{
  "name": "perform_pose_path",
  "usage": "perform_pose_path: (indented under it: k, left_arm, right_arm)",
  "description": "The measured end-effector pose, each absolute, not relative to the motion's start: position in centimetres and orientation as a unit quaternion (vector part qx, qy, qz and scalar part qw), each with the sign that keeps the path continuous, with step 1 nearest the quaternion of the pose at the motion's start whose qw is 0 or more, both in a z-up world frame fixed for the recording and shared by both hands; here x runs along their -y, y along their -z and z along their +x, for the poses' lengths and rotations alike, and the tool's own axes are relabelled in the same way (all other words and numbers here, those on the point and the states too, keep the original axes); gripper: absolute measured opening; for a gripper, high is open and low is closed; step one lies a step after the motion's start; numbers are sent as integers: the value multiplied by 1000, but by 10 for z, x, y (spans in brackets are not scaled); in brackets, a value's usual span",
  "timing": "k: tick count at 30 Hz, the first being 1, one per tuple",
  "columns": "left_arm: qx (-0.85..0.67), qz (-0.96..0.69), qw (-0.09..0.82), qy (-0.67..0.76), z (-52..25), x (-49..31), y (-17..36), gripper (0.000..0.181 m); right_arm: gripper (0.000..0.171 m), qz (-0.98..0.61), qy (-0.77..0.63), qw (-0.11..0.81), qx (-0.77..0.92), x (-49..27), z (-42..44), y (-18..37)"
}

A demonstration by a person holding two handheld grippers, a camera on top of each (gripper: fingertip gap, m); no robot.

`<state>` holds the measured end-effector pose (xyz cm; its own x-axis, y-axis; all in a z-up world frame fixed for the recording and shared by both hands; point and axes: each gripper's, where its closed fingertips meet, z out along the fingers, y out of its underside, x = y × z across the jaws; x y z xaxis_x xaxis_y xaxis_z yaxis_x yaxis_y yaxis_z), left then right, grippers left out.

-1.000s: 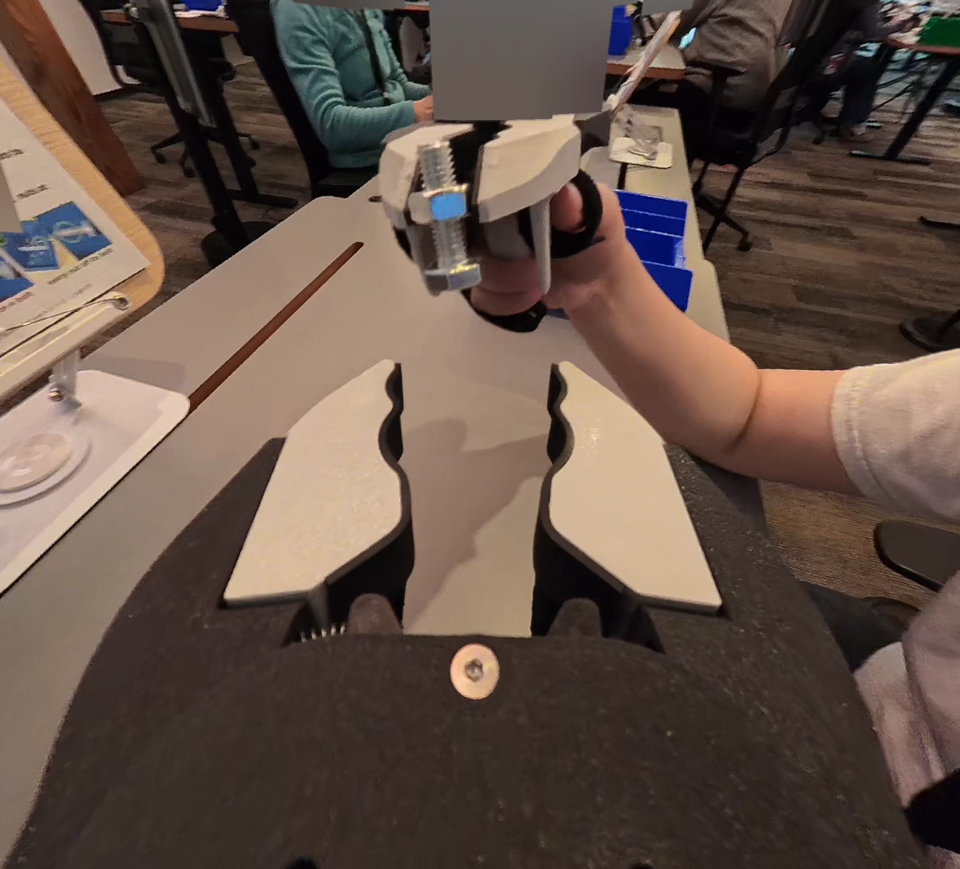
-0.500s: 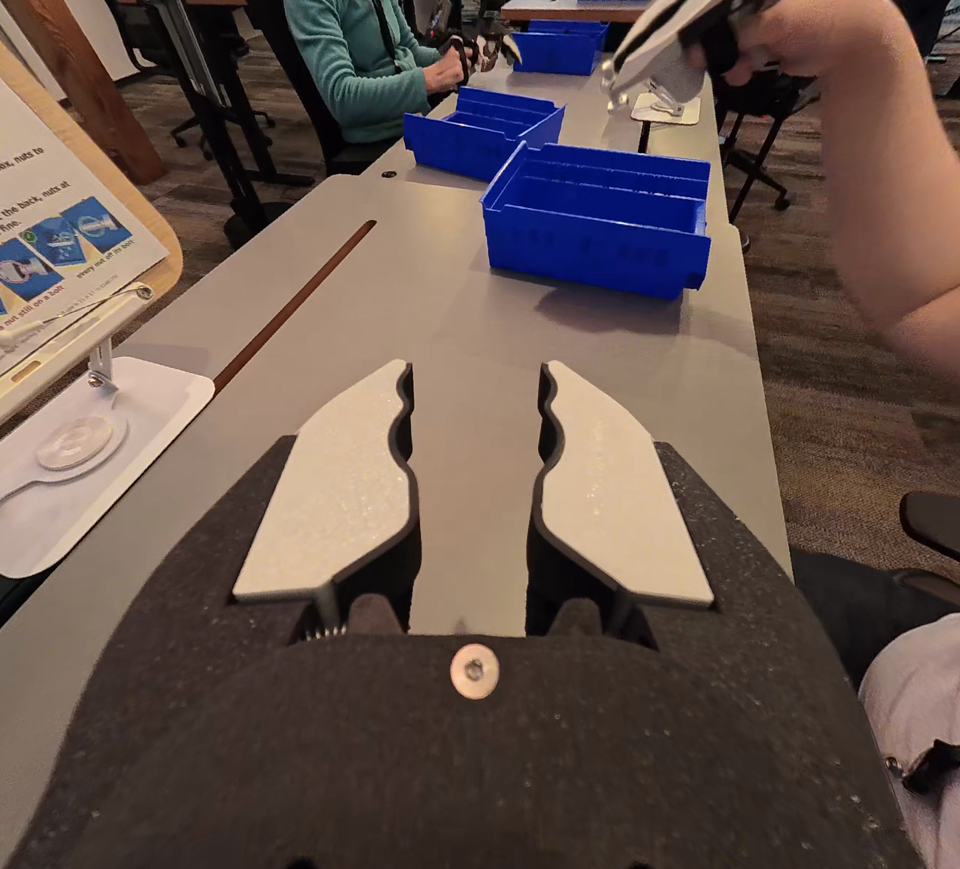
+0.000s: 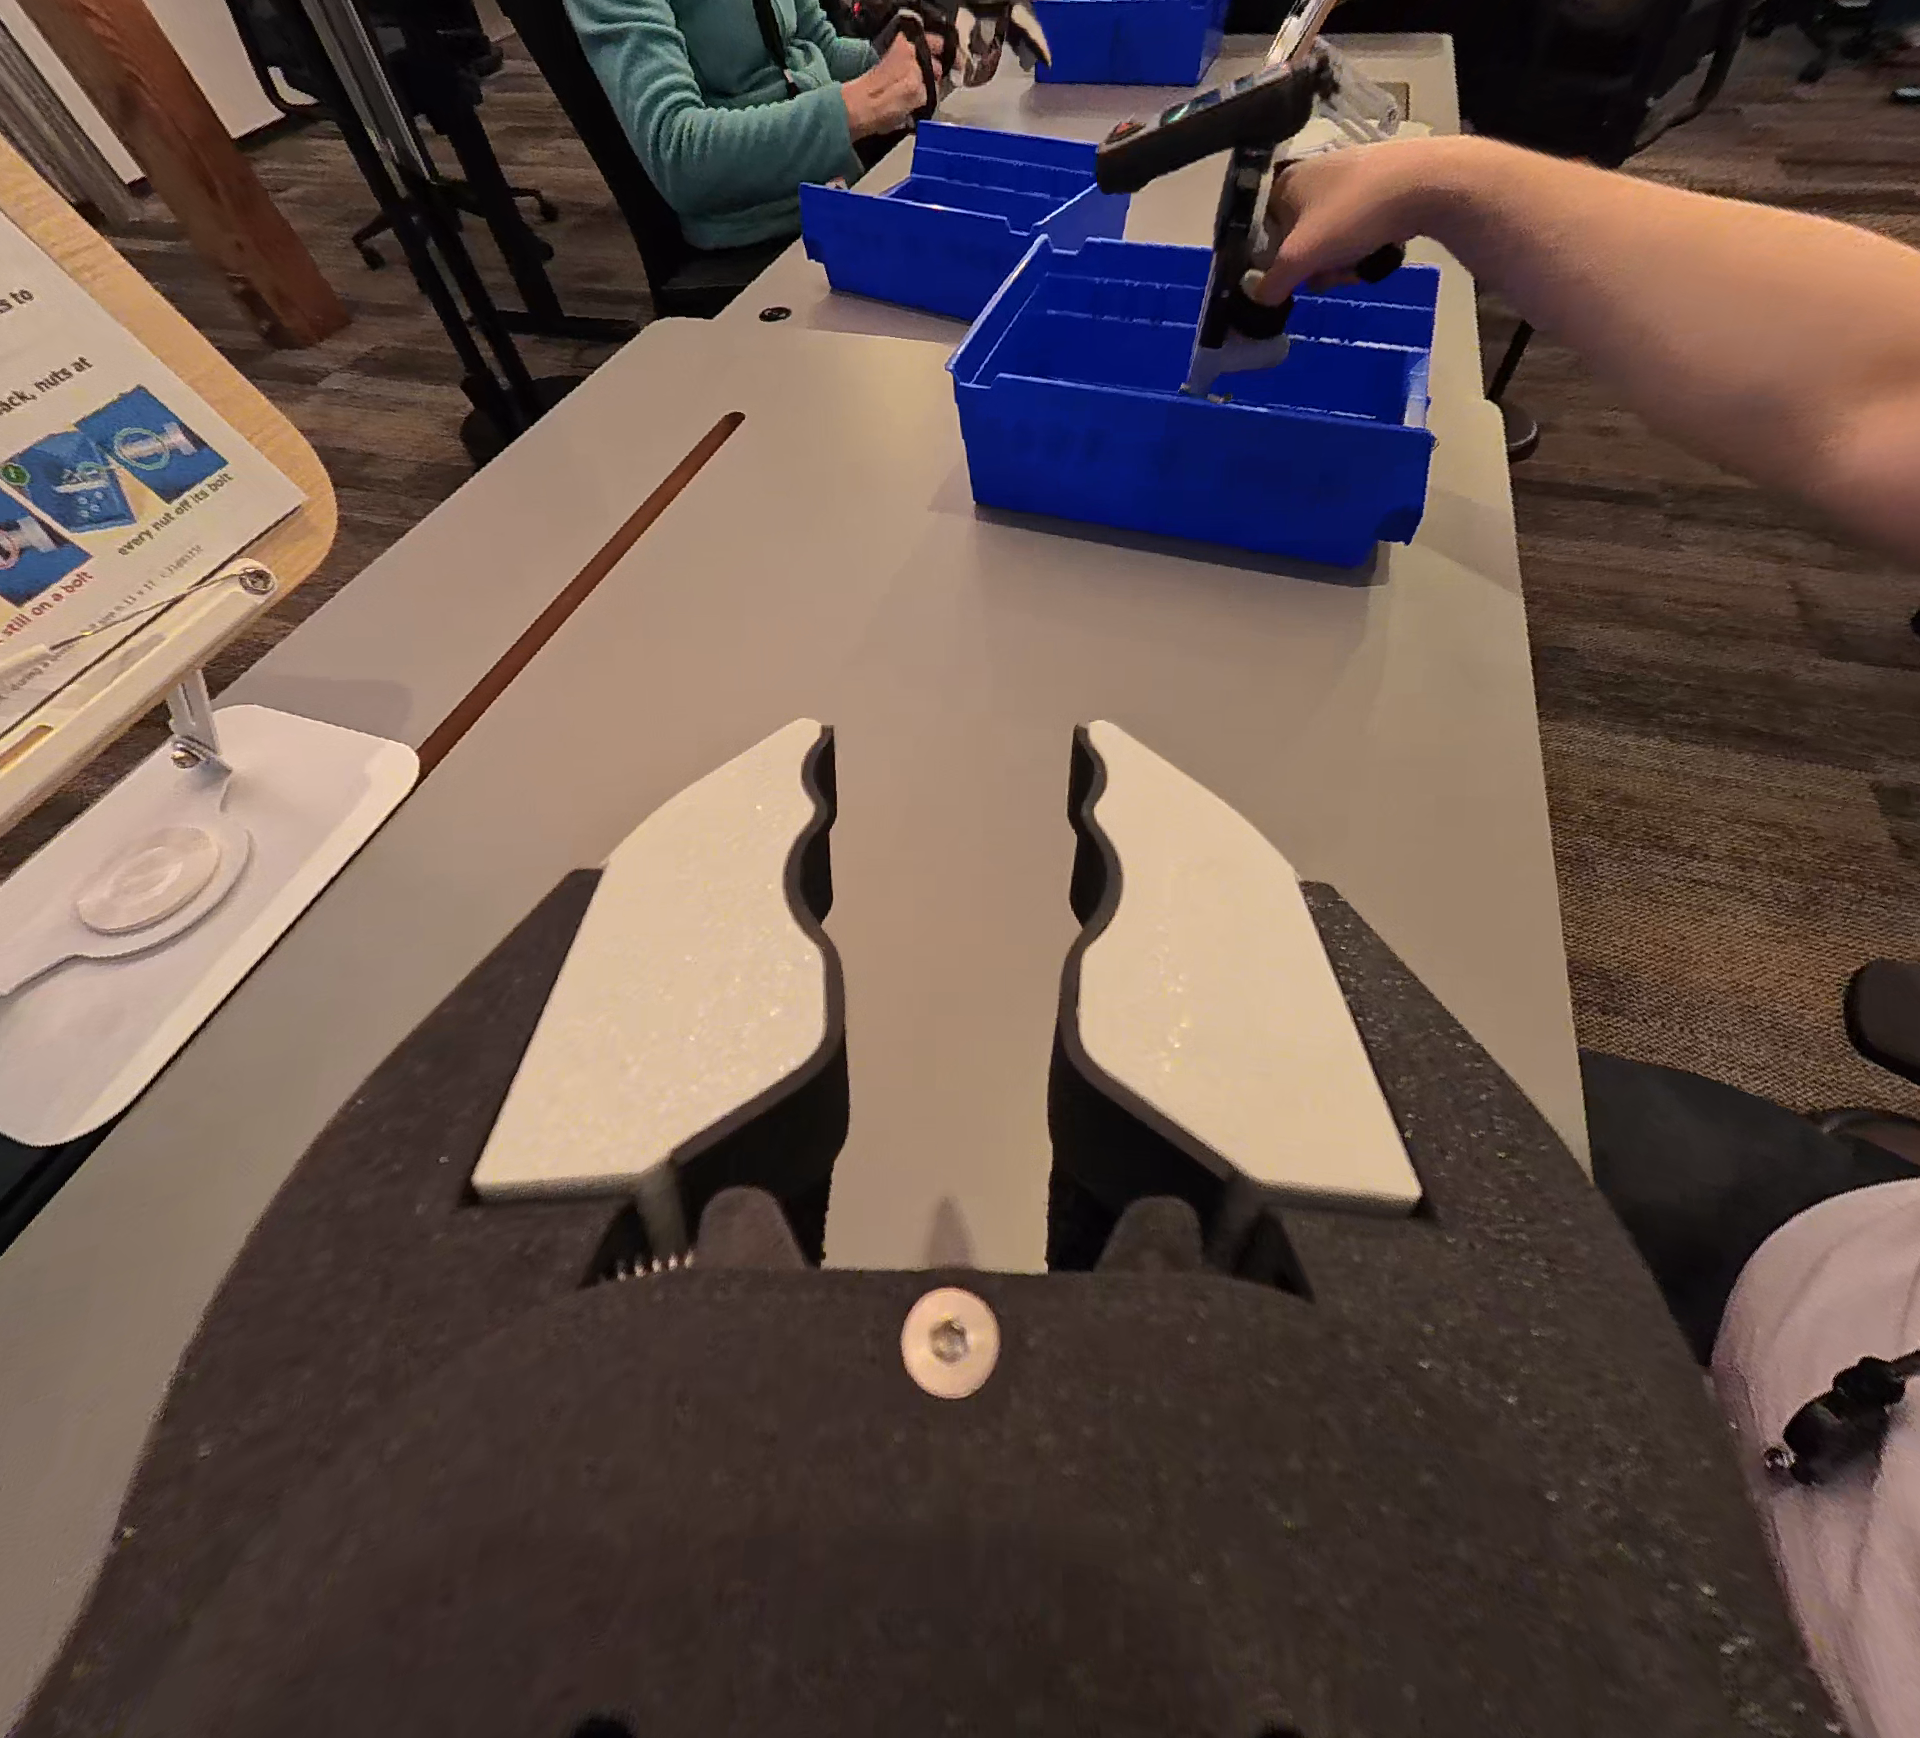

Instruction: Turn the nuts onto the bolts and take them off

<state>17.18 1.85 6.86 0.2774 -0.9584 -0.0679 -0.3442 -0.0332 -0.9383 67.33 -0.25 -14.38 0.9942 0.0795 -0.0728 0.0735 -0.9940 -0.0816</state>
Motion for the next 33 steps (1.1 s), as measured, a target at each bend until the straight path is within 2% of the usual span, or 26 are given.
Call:
perform_pose_path:
  k: [10, 19, 22, 28, 33]
  left_arm:
    - [-517, -653, 457, 313, 179, -24, -53, 43]
    - [-517, -657, 453, 310, 179, -28, -49, 42]
    - [-517, -656, 454, 310, 178, -27, -50, 42]
    - [-509, -651, 467, 314, 172, -26, -59, 42]
    - [-489, -644, 503, 304, 152, -30, -81, 41]
  right_arm:
    - [17, -998, -20, -6, 63, -7, 681, 159]
    - [17, -997, -28, -10, 68, -8, 683, 165]
    - [18, -997, -40, 4, 67, -10, 681, 165]
    - [34, -996, -43, 44, 66, -10, 679, 154]
    - [33, -990, -25, 111, 85, -2, 667, 120]
